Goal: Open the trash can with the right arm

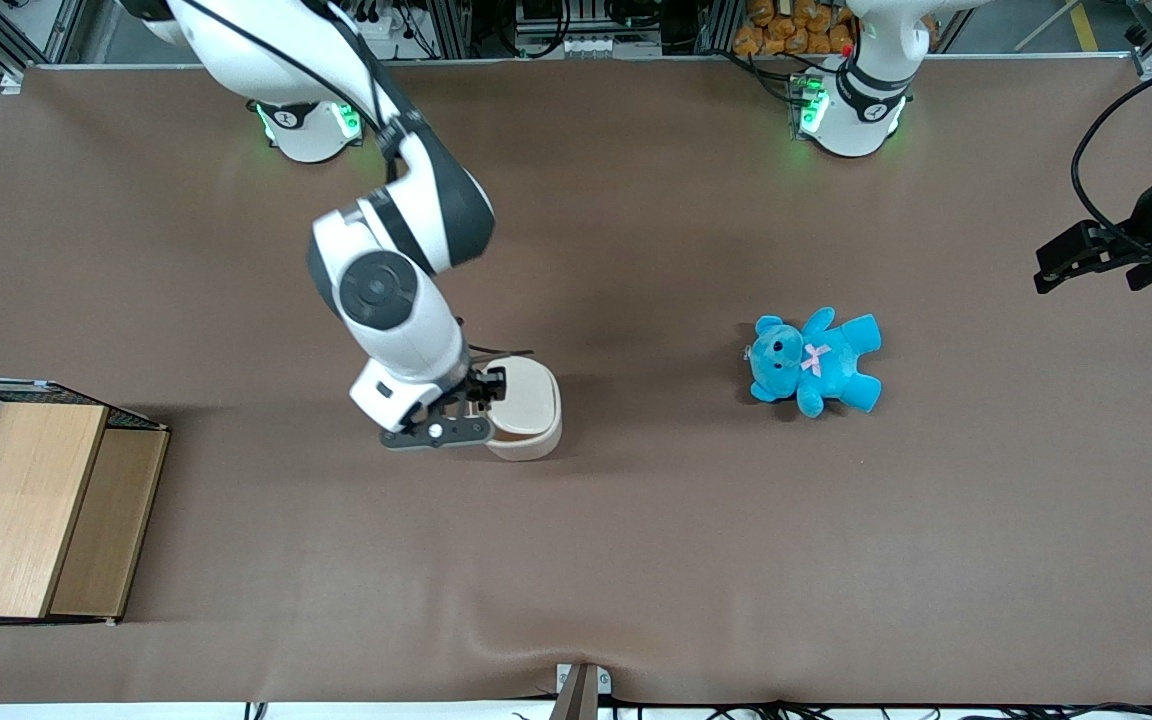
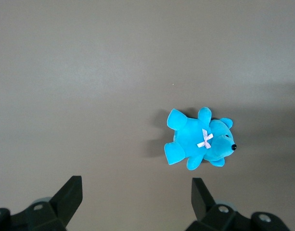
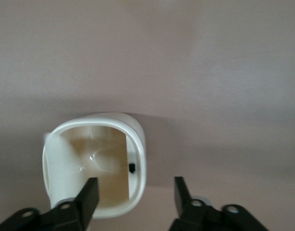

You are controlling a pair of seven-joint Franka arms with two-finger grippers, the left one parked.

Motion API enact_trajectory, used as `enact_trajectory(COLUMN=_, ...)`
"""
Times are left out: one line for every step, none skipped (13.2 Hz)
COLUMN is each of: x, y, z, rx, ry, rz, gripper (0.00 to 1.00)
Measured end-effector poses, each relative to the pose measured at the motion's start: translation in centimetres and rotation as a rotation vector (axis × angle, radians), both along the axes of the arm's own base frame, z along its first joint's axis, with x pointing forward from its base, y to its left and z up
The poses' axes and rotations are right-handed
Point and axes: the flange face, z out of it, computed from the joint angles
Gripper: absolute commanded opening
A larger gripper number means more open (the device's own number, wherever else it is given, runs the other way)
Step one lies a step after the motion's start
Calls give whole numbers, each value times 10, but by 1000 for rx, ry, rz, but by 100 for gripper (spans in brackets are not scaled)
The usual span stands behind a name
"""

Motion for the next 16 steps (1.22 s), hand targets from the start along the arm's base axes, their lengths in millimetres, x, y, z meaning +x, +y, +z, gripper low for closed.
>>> enact_trajectory(x=1, y=-11, z=16, rx=2, ry=0, rz=-14, gripper=100)
enact_trajectory(x=4, y=-25, z=29, rx=4, ry=-2, rz=-33, gripper=100)
enact_trajectory(x=8, y=-43, z=43, rx=7, ry=-4, rz=-56, gripper=100)
enact_trajectory(x=12, y=-63, z=59, rx=11, ry=-8, rz=-70, gripper=100)
enact_trajectory(x=13, y=-84, z=76, rx=11, ry=-3, rz=-66, gripper=100)
enact_trajectory(x=12, y=-106, z=94, rx=9, ry=7, rz=-54, gripper=100)
enact_trajectory(x=10, y=-129, z=111, rx=8, ry=17, rz=-46, gripper=100)
enact_trajectory(x=7, y=-153, z=128, rx=8, ry=26, rz=-32, gripper=100)
enact_trajectory(x=3, y=-180, z=145, rx=9, ry=36, rz=-12, gripper=100)
enact_trajectory(x=-1, y=-206, z=160, rx=10, ry=46, rz=-1, gripper=100)
enact_trajectory(x=-7, y=-232, z=175, rx=8, ry=56, rz=-6, gripper=100)
enact_trajectory(x=-14, y=-255, z=190, rx=7, ry=60, rz=-18, gripper=100)
enact_trajectory(x=-22, y=-274, z=204, rx=2, ry=59, rz=-24, gripper=100)
enact_trajectory(x=-30, y=-288, z=216, rx=-1, ry=57, rz=-15, gripper=100)
enact_trajectory(x=-37, y=-299, z=225, rx=-2, ry=55, rz=-4, gripper=100)
enact_trajectory(x=-42, y=-310, z=231, rx=-4, ry=54, rz=0, gripper=100)
